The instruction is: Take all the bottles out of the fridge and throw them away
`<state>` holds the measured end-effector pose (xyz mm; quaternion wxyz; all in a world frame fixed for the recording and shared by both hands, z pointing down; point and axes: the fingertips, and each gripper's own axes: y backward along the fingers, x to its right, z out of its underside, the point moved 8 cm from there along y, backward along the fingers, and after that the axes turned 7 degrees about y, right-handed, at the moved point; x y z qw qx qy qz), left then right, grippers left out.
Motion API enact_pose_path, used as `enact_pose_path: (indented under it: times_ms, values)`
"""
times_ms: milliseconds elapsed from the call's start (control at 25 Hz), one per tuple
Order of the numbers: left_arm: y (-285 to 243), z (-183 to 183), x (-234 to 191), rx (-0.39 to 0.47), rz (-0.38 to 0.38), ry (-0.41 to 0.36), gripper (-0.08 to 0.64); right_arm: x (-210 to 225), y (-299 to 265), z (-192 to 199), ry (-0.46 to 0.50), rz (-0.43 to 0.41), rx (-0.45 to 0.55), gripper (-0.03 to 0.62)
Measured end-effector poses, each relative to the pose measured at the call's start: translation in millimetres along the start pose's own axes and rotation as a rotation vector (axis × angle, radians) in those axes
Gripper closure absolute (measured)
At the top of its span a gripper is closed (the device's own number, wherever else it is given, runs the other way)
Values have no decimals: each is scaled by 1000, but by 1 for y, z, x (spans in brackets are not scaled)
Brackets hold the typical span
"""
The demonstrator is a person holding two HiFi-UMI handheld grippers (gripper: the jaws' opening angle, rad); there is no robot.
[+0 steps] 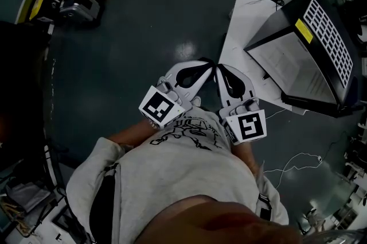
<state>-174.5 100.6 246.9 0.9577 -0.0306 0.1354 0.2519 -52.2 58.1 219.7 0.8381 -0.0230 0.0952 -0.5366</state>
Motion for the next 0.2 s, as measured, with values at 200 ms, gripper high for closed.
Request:
enact_pose_path:
  times_ms: [200]
  values:
    - [-2, -2, 1, 46, 21, -63, 551, 1, 3, -1, 3, 1, -3, 581]
